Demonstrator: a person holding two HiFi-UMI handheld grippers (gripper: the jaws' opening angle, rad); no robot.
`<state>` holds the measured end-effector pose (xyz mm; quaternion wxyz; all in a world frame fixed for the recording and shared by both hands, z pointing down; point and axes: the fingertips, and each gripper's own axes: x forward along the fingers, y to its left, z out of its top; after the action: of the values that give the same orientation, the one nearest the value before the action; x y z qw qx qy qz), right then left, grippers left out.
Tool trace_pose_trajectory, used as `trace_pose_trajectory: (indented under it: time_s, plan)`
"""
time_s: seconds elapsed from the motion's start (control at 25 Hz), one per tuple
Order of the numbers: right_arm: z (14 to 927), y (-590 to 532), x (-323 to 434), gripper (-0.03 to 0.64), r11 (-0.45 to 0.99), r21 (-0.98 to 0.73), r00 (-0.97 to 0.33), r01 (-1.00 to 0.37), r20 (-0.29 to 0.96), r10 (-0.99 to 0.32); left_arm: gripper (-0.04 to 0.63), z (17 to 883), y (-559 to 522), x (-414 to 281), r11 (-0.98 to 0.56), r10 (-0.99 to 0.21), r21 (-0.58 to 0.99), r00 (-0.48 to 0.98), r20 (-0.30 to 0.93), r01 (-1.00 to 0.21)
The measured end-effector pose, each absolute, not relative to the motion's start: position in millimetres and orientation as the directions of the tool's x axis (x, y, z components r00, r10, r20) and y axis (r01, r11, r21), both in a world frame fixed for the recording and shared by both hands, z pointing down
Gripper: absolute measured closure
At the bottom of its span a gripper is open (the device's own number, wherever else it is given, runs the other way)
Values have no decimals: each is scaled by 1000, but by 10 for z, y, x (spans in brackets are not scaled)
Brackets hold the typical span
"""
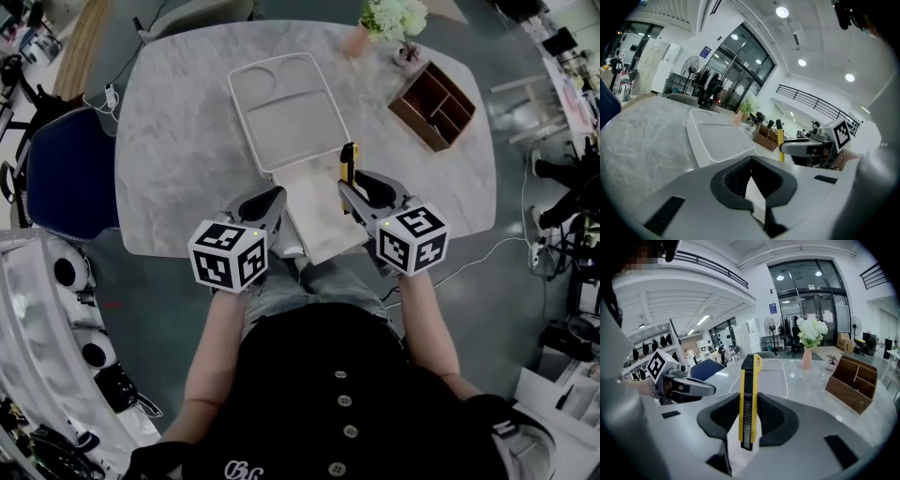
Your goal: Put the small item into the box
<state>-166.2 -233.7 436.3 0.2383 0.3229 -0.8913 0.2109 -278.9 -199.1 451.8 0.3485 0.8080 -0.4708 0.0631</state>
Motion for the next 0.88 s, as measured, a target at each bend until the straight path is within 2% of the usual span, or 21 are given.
trace_pose_trajectory:
  time_s: [0.24, 0.56, 0.88]
  plan:
    - [4544, -2190, -1701, 499, 685, -241, -656, -687, 610, -444, 578, 4567, -2021, -2783, -332, -703, 520, 574, 420, -787]
    - [4891, -2066, -1749, 499, 731, -170, -599, -661, 706, -378, 577, 4729, -2056, -2868, -292, -713, 544, 558, 424, -787]
    - [5188, -1980, -1805, 499, 827, -87, -534, -555, 800, -274, 577, 4921, -1974, -2861, -269, -702, 559, 557, 444, -784]
